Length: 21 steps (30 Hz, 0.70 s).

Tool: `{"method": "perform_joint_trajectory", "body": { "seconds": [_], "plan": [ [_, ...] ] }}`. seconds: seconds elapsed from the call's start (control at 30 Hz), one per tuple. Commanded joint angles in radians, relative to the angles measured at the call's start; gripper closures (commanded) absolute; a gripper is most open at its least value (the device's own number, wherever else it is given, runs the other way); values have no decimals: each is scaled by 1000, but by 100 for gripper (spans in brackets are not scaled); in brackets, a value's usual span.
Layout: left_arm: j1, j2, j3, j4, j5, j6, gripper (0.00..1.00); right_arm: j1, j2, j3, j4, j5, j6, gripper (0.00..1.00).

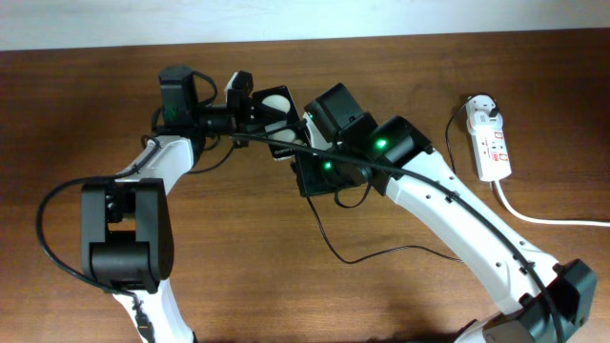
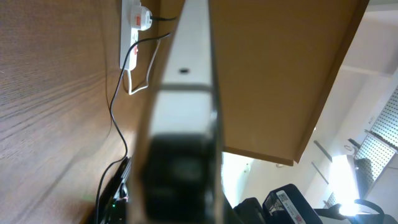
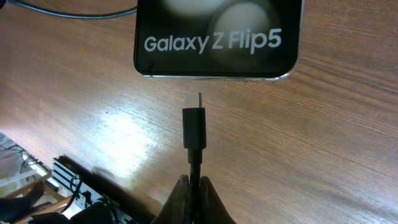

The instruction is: Plug charger to phone and switch on socket

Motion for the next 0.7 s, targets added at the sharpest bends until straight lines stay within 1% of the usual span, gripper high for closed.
{"method": "perform_joint_trajectory", "body": {
  "seconds": [0.0,0.13,0.2,0.23,0.57,0.67],
  "plan": [
    [1,-17,13,4,15,80,100,6,-3,1,2,-9,34,96],
    [1,-17,13,4,15,80,100,6,-3,1,3,-5,35,96],
    [1,-17,13,3,15,79,100,6,-3,1,-3,43,116,96],
    [1,-17,13,3,16,79,100,6,-3,1,-2,43,131,96],
    [1,-17,13,3,15,67,100,7,-3,1,-2,35,130,96],
    [1,-17,13,3,15,18,100,8,-3,1,5,13,103,96]
  ]
}}
